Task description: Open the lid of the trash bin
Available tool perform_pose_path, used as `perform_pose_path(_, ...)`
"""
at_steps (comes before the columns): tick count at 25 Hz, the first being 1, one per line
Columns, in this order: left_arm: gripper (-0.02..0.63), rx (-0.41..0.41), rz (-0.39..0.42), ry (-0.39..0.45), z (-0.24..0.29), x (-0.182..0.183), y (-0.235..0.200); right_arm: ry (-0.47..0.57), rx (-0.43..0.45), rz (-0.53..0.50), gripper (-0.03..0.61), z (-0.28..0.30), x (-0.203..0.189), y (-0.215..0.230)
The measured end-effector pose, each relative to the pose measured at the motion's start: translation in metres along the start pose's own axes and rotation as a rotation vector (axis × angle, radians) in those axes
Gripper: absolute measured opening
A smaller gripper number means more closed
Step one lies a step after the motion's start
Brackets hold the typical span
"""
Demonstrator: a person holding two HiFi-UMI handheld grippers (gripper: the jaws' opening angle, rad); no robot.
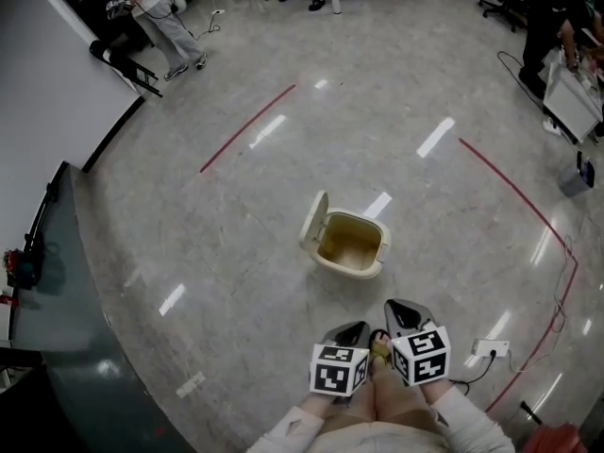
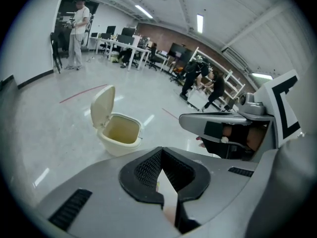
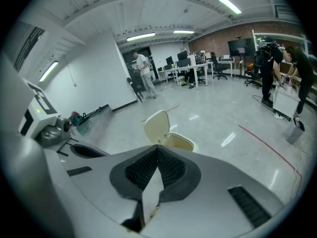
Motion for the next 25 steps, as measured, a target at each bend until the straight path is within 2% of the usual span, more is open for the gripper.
perform_pose_path(4, 0.005, -0.020, 0.034, 0.029, -0.036, 0.022, 0.009, 0.025, 0.030, -0.032, 0.003, -0.034, 0.024, -0.033)
perform_pose_path(7, 0.005, -0.029, 0.022, 0.065, -0.058, 0.039, 0.018, 0.038, 0.049, -0.062, 0.003, -0.057, 0.040, -0.051)
perform_pose_path(10, 0.005, -0.039, 0.003, 0.100, -0.071, 0.054, 0.025, 0.064, 0.050, -0.096, 0.003, -0.074, 0.056, -0.058)
perform_pose_path(17, 0.005, -0.042, 0.035, 0.167, -0.096, 0.081, 0.036, 0.137, 0.054, -0.144, 0.002, -0.100, 0.088, -0.069)
perform_pose_path(25, 0.005, -0.031, 0.039, 0.227, -0.114, 0.099, 0.036, 0.193, 0.088, -0.192, 0.002, -0.118, 0.101, -0.083)
Point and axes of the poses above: the fingertips, and each gripper's own axes: z forward along the fingers, y to its right, x out of its top, the point moved 1 cm from there along -z, backward along the fingers, and after that the axes turned 12 degrees about x, right-handed, at the moved point
